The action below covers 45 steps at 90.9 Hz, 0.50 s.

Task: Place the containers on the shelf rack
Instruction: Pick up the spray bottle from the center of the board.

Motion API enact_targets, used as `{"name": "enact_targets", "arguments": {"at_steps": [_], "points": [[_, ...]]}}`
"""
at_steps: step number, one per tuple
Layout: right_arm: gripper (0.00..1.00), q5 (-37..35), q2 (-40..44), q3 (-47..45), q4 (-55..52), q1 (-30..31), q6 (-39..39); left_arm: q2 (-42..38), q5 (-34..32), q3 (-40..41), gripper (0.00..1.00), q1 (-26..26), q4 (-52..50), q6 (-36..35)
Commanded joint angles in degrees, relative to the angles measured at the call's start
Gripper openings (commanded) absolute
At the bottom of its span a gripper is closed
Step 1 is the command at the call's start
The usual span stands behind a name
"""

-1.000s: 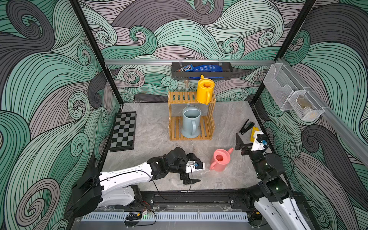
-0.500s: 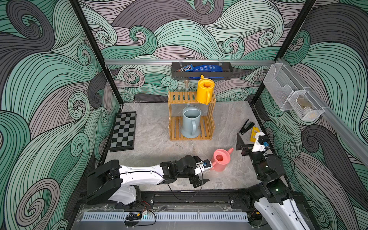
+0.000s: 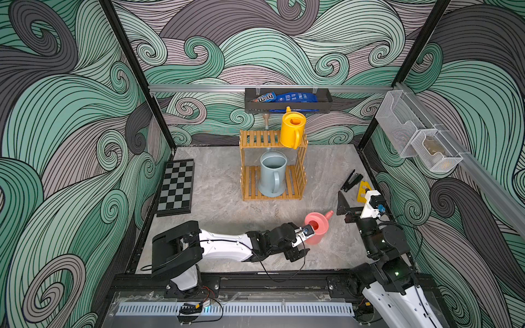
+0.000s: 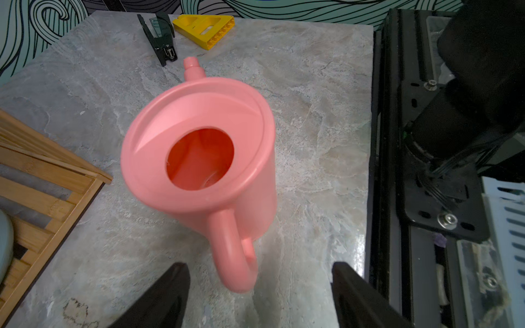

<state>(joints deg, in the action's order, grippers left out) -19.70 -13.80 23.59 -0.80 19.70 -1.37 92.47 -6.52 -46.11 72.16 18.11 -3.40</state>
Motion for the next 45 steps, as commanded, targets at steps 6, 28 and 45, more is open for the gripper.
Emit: {"name": "enact_targets", "arguments": {"at_steps": [6,28,45], "points": [[0.99,-1.18,0.92,-0.6,1.76,1.14,-0.72,1.41,-5.86,-3.3,0.69,0.44,2.34,1.17],[0.99,-1.73,1.47,-0.61,1.8,1.45,-0.83,2.81,-7.98,-3.21,0.61,0.41,1.62,3.91],[0.99,-2.25,2.0,-0.7,1.92,1.71,-0.97,4.18,-8.24,-4.2,0.53,0.44,1.84,3.96]]}}
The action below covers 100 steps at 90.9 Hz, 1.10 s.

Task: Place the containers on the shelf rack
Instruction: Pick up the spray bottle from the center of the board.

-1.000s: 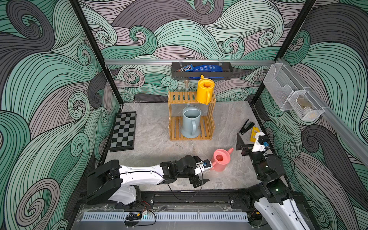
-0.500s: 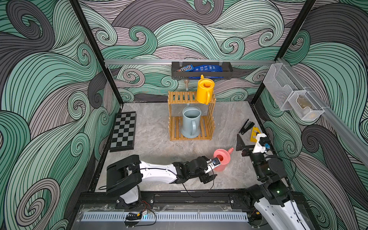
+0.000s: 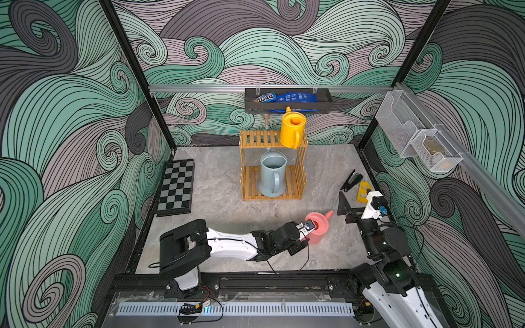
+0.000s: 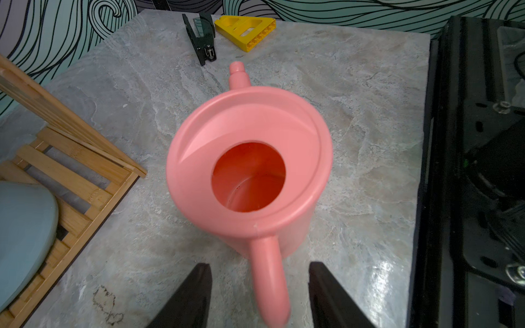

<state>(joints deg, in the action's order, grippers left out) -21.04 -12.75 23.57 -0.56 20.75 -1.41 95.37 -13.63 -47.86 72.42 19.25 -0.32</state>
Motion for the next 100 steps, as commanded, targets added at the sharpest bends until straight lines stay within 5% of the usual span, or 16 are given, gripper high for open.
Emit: {"name": "enact_targets", "arguments": {"at_steps": [1,50,100], "points": [[0.99,-0.88,1.01,-0.7,1.73,0.72,-0.9,1.38,-1.14,-2.57,0.52,0.17,0.75,0.82],[0.99,-2.71,1.44,-0.9,1.83,1.75,-1.49,1.75,-2.2,-4.5,0.0,0.82,0.1,0.19],[0.99,-5.01,-0.2,-0.73,1.09,1.79,-2.28,-10.74,7.78,1.22,0.0,1.02,-5.82,-1.65]]}}
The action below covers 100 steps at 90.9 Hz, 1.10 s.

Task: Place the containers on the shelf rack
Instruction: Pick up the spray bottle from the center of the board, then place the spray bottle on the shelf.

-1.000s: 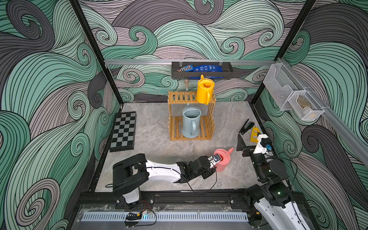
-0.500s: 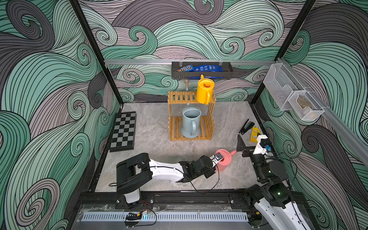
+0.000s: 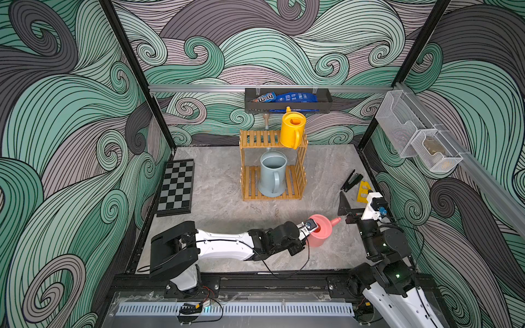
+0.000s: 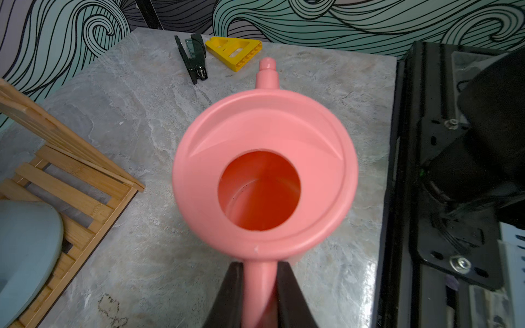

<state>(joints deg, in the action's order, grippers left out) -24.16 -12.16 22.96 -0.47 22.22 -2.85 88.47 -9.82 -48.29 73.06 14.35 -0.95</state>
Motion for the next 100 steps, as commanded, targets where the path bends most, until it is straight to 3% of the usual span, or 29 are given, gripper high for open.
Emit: {"name": "enact_targets", "arguments": {"at_steps": [1,34,76,100], "points": [[0.99,-1.83,-0.86,-0.11,1.0,0.3,-0.84,-4.18,4.31,1.95,0.0,0.4,-0.87,-1.04],[0.99,-3.16,-2.21,-0.11,0.68,0.3,-1.37,-15.62,17.3,9.22,0.0,-3.32,-3.1,-1.52],[0.99,-2.78,-4.81,0.05,0.66,0.06,-1.37,-28.75,31.13,6.45,0.0,-26.43,-17.22,0.8],[0.99,-2.43,-6.56,0.07,0.46,-0.11,-1.19,-33.26,37.97,2.39,0.0,-31.3,-21.87,0.96]]}}
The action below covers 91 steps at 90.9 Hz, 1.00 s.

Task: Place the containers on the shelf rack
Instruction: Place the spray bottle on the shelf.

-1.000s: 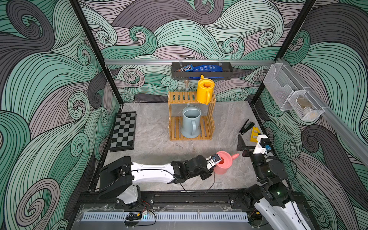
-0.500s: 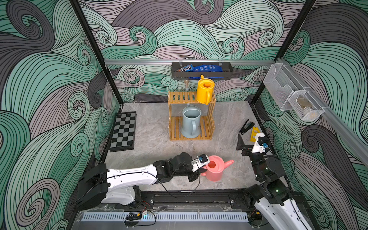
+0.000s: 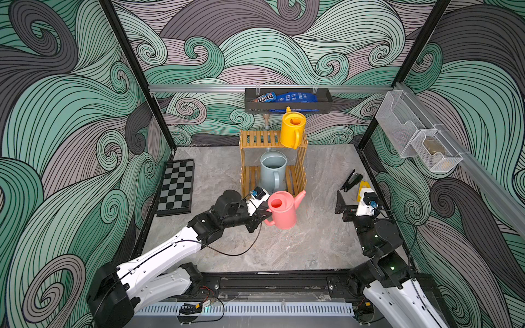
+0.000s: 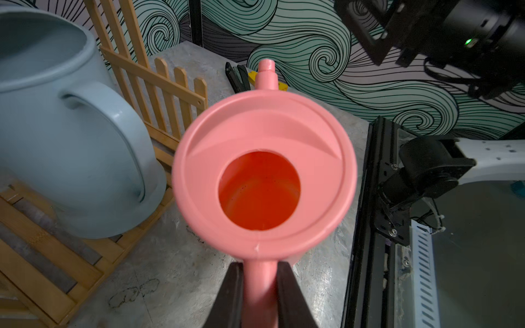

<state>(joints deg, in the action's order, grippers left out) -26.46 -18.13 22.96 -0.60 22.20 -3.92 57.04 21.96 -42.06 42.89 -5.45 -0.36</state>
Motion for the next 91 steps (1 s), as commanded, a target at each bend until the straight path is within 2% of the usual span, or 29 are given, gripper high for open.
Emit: {"name": "enact_targets", "arguments": {"at_steps": [1,15,28,41,65,82,91], "points": [[0.99,-0.24,-0.68,0.11,0.55,-0.11,-0.12,-1.92,6.4,-4.13,0.0,-1.27,-2.3,0.37],[0.99,0.43,-1.24,0.2,0.6,-0.16,-0.08,-2.52,5.99,-8.62,0.0,-3.0,-6.17,-0.14],[0.99,-0.08,-1.76,0.16,0.57,-0.35,-0.19,-1.78,2.47,-14.7,0.0,-7.01,-9.2,5.06],[0.99,-0.26,-1.78,0.16,0.48,-0.61,-0.26,-0.98,0.02,-20.91,0.0,-9.14,-11.52,4.24],[0.99,-0.67,-1.47,0.24,0.24,-0.69,-0.21,2.79,-10.01,-30.86,0.0,-11.94,-14.18,8.06],[0.99,-0.63,-1.12,0.33,0.11,-0.66,-0.12,8.0,-18.76,-38.39,0.0,-12.68,-16.96,6.73],[0.99,-0.4,-1.12,0.24,0.3,-0.66,-0.12,11.28,-21.33,-42.59,0.0,-12.74,-18.71,5.57]]}}
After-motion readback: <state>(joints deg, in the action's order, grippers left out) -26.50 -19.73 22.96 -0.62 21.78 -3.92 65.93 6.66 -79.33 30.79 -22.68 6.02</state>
